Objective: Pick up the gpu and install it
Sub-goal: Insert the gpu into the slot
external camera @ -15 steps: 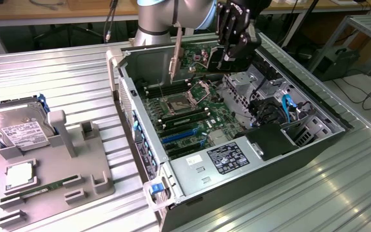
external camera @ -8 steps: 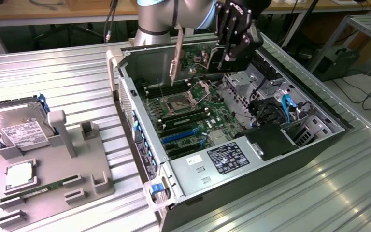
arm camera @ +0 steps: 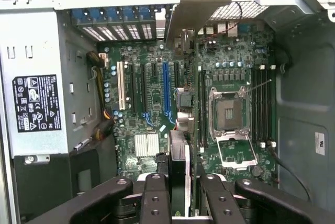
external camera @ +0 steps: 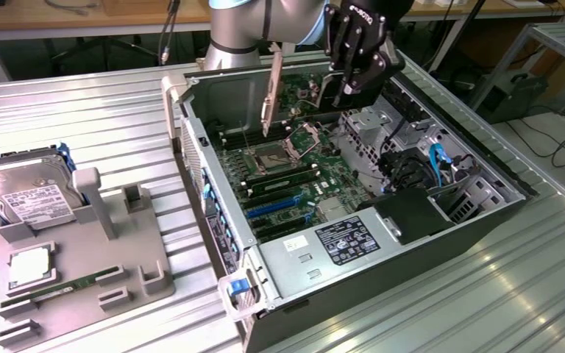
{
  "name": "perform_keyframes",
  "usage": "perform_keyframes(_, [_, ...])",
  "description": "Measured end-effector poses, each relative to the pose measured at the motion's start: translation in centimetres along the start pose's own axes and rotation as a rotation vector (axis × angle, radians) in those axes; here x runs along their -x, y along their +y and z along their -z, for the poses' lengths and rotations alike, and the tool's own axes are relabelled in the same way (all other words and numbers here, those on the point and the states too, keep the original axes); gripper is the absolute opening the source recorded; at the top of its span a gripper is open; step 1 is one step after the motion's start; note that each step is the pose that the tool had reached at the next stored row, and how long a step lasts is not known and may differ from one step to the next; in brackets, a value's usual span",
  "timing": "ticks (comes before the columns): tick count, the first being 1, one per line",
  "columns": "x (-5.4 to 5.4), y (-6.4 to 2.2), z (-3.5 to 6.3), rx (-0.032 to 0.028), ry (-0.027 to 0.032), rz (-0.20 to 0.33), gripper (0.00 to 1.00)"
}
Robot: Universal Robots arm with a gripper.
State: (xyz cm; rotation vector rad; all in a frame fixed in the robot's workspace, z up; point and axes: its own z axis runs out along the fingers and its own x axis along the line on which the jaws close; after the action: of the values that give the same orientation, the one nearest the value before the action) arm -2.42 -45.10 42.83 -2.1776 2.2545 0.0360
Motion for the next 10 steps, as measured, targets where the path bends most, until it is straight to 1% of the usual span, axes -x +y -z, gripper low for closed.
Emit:
perform_keyframes(1, [0.00, 0.00, -0.03, -0.0023, 0.0001, 0.006, 0.27])
perform_keyframes(4, [0.00, 0.00, -0.12, -0.0121, 0.0005, 0.011, 0.27])
perform_keyframes(6, [0.00, -0.01, -0.17, -0.0136, 0.0003, 0.016, 0.27])
perform_keyframes(10, [0.00, 0.00, -0.19, -0.0130, 0.0006, 0.044, 0.27])
